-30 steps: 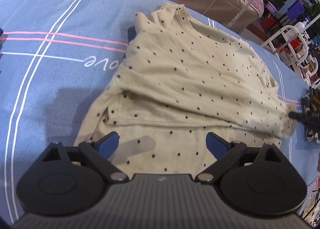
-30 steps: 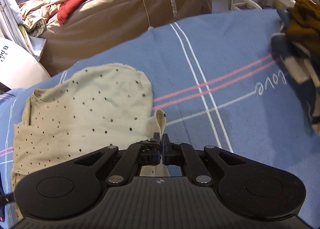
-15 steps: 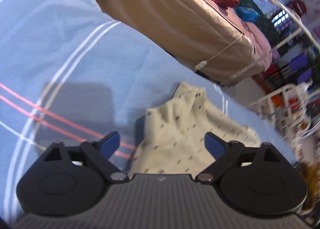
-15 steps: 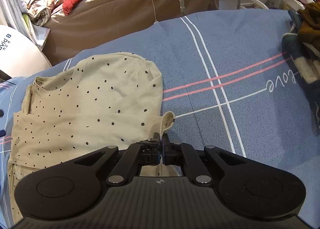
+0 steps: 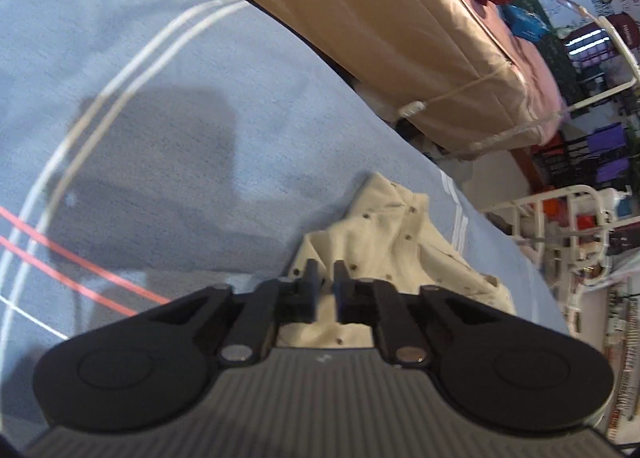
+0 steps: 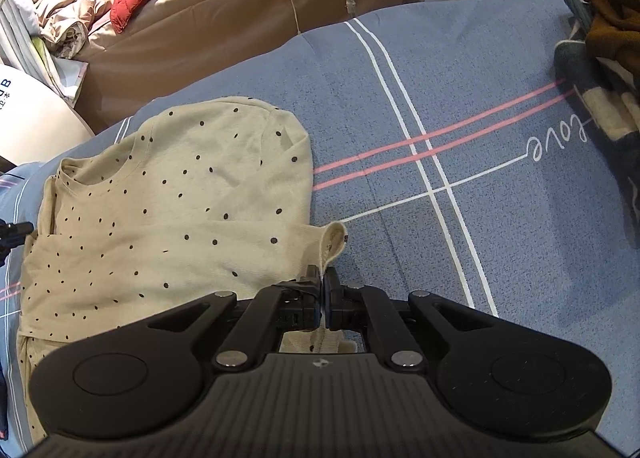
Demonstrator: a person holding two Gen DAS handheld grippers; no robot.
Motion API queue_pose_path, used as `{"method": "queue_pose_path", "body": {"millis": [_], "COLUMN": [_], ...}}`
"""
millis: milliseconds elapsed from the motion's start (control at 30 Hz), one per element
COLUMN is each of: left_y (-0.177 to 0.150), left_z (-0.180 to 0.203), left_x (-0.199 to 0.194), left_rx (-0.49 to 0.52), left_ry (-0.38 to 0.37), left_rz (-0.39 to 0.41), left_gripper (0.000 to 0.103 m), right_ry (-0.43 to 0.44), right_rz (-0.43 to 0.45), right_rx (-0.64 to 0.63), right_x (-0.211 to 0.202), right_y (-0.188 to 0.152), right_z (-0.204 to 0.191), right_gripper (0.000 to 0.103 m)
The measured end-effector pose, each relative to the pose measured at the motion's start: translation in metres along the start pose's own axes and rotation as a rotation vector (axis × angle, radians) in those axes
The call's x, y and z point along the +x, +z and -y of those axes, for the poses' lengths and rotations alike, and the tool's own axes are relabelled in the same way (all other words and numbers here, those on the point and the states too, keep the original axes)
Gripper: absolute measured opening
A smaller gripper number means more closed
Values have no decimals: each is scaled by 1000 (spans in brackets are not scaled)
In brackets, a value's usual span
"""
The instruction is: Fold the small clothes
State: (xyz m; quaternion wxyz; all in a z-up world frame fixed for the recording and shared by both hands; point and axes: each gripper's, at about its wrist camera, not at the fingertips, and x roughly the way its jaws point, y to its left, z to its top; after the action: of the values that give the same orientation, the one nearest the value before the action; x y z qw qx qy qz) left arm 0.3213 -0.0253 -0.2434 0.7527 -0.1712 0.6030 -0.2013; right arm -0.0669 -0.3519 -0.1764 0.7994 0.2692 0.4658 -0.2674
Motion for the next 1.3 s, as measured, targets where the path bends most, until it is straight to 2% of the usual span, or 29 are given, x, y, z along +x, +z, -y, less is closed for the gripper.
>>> {"method": "queue_pose_path", "body": {"millis": [67,133,200,233,267,333,367,400,467,500,533,567,600,633,667,767,867,1000,1133,1233,1267,1300], "left_y": [3,10,17,18,20,19,17,15,12,11,9,8,7,6,5,3,7,22,38,41,42,43], "left_z": [-1,-5,-13,-15,-15,-13,-9,-4,2,4,4,6,8,11,14,20,16,-4,-12,-11,-10,-11], "left_x": [-14,-23,-29,-28,-25,-19,-17,-14,0,8,14,20,25,31,35,33,17,-10,-21,-21,-18,-16], "left_rx": [24,52,27,20,7,-8,8,30,45,36,28,21,17,18,31,62,46,1,77,60,57,61], "left_ry": [80,130,95,60,22,-6,8,22,23,11,-2,-14,-20,-14,9,36,49,103,153,185,218,245], "left_rz": [68,90,81,60,19,-9,4,12,-35,-62,-79,-92,-104,-119,-128,-88,-32,44,44,58,54,41], "left_gripper": [3,3,3,11,20,89,99,102,100,90,76,68,42,12,2,2,2,2,2,3,5,14], "right_ry": [2,5,11,12,12,15,16,16,16,15,15,13,10,7,6,3,3,14,34,44,44,35], "right_rz": [0,-3,-2,-2,-2,-5,-8,-11,-14,-12,-12,-13,-13,-14,-15,-15,-11,-4,-11,-14,-15,-18], "right_rx": [-2,-1,-11,-17,-21,-15,-13,-12,-19,-21,-19,-16,-13,-8,-3,12,22,27,-13,-15,-15,-25], "right_x": [-1,-1,0,1,1,3,4,4,3,1,1,0,0,0,0,0,-1,-2,3,8,11,14], "right_y": [1,3,4,4,4,4,3,3,3,3,3,3,2,2,1,0,-1,2,6,13,17,20], "right_z": [0,-1,-4,-5,-7,-9,-9,-10,-10,-10,-9,-8,-7,-6,-5,-2,0,-2,-13,-19,-20,-22], "right_gripper": [3,4,4,4,4,4,4,4,4,4,4,4,5,5,5,5,5,5,5,5,5,5]}}
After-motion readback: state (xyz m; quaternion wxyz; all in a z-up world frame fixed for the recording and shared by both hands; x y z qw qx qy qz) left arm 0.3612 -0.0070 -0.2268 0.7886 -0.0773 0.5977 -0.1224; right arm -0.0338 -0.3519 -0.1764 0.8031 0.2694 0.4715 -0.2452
